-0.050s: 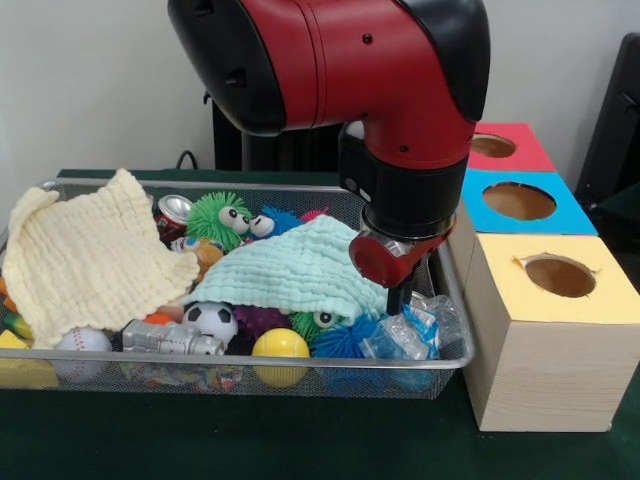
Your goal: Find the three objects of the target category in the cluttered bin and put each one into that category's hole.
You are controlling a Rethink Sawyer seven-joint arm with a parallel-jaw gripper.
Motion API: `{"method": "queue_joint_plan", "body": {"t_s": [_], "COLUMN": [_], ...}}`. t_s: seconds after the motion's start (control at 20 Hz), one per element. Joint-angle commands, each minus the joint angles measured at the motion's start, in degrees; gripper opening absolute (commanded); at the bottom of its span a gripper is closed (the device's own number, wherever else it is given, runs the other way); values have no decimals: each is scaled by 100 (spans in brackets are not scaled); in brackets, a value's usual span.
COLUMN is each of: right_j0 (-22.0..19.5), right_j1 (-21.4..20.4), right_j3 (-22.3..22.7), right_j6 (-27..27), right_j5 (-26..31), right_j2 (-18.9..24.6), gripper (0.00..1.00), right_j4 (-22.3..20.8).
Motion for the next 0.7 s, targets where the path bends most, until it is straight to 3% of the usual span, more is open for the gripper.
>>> {"method": "queue_joint_plan", "body": {"t_s": [0.05, 0.7], "right_j0": [57, -20], "right_j1": [125, 35], "right_j3": [290, 301], "right_j6": [-415, -447], "right_j5": [-281, -204], "right_j2": [332, 394], "gripper": [0, 0], "right_j4": [100, 167]}}
